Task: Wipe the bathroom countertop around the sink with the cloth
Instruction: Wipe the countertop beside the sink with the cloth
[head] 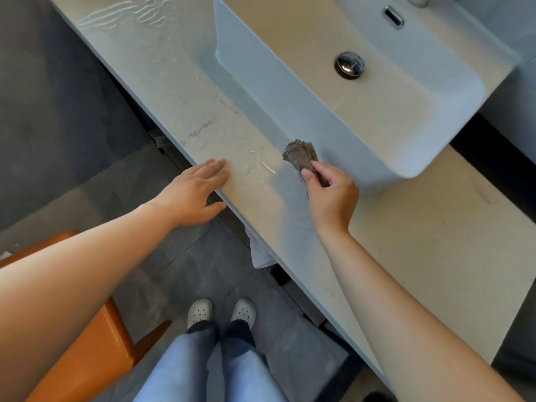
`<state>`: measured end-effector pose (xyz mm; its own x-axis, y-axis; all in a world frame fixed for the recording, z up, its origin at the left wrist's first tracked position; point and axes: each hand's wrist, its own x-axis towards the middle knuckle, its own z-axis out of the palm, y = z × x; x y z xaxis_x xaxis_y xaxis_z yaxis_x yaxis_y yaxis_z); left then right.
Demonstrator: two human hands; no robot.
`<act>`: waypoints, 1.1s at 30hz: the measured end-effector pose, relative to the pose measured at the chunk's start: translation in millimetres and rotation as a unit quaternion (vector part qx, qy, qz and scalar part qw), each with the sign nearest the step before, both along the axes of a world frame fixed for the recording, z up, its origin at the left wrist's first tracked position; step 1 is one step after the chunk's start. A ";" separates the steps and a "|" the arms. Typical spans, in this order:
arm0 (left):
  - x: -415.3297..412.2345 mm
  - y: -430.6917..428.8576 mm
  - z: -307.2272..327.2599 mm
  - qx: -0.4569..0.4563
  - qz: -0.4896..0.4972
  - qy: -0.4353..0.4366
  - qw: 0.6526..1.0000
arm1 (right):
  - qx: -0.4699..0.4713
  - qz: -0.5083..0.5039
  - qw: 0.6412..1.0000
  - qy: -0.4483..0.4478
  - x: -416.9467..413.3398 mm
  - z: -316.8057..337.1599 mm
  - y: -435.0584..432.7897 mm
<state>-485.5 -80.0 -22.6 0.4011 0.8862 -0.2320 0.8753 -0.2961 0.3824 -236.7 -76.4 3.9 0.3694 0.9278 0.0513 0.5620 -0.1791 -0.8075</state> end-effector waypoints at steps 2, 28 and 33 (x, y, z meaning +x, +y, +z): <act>2.1 -1.9 -0.7 0.001 0.009 -0.002 1.000 | 0.003 0.020 0.999 -0.047 0.9 -9.2 19.1; -48.2 69.0 -15.8 0.045 0.007 0.068 0.997 | 0.016 -0.004 0.994 -0.109 -35.8 -53.1 28.7; -55.3 71.8 -18.3 0.062 -0.010 0.060 0.996 | 0.016 0.007 0.995 -0.101 -65.7 -51.5 -5.2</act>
